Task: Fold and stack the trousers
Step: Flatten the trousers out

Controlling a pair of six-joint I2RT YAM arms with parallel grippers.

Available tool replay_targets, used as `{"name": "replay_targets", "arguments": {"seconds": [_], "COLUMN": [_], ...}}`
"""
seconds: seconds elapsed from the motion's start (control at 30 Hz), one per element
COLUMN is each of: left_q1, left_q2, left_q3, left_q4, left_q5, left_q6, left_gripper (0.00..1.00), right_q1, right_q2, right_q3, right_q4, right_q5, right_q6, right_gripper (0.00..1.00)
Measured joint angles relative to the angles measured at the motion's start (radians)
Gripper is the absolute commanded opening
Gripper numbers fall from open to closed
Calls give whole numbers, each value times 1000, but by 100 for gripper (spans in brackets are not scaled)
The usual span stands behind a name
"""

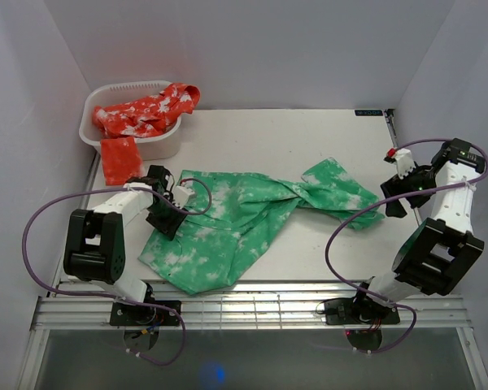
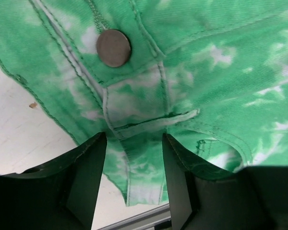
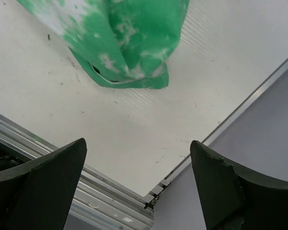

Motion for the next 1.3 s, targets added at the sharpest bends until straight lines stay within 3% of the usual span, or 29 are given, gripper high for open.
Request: {"name": "replay_targets", "arguments": {"seconds": [0.2,0.4,0.53,0.63,0.67,0.9,0.97,1.0,1.03,1.07,1.17,1.23,1.3], "left_q1": [-1,-1,-1,-1,-1,1,3,5,7,8,13,13,13], "left_q2": [4,36,50,50,50,49,48,48,48,48,48,48,48], "left_q3": [75,117,130,143,145,145,144,142,138,134,127,127,127], "left_q4": [-74,-84,-91,-92,-92,-82,-76,-71,-66,-60,-53,-47,-43], "left_q5": [26,53,53,53,53,55,57,58,60,61,66,71,76], "left_q6": [-5,-22,-35,-45,-48,-58,-58,-58,-58,-58,-58,-58,-58], "left_gripper": [65,65,63,61,60,53,53,53,53,53,54,54,54], "right_q1": [0,30,55,64,65,18,-17,-29,-41,-47,-48,-42,-31], "right_q2": [-71,-93,-20,2,2,-56,-98,-117,-136,-153,-200,-220,-212], "right_q3": [-111,-216,-216,-215,-210,-84,-27,3,32,52,27,-53,-138], "right_q4": [44,159,218,260,260,194,158,143,129,120,126,155,186], "right_q5": [-152,-207,-212,-211,-211,-213,-214,-213,-212,-210,-209,-210,-209], "right_q6": [-91,-188,-238,-245,-246,-271,-282,-285,-286,-291,-315,-335,-359], "right_gripper": [94,100,72,33,8,8,8,16,28,55,88,96,97]}}
